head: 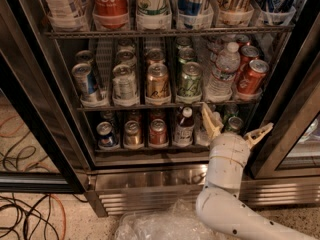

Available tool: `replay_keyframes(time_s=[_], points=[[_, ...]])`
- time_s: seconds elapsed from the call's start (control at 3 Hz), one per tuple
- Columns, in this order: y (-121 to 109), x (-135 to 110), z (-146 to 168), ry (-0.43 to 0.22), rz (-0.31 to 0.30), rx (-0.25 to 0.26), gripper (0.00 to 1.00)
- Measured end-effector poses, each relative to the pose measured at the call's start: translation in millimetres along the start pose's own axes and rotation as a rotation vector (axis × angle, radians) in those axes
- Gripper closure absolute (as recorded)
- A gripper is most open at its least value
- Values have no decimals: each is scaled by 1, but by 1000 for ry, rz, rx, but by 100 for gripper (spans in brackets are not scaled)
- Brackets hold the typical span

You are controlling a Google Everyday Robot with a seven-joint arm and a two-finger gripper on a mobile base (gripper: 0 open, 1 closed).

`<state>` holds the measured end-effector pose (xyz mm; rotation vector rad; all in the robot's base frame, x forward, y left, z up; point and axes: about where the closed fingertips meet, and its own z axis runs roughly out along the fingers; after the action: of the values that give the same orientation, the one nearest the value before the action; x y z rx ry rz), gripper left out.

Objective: Pick coke can from middle shelf of fridge

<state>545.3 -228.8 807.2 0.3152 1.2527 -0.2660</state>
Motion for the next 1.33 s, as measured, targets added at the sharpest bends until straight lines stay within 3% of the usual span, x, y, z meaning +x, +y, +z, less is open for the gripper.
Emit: replay_keyframes(time_s=[0.33,0.67,1.0,1.33], points=[[-9,1,2,2,-5,16,0],[-17,1,0,20,-28,-10,0],[-21,-1,-2,39,-60,-73,0],[-21,-1,-2,39,-60,-73,0]])
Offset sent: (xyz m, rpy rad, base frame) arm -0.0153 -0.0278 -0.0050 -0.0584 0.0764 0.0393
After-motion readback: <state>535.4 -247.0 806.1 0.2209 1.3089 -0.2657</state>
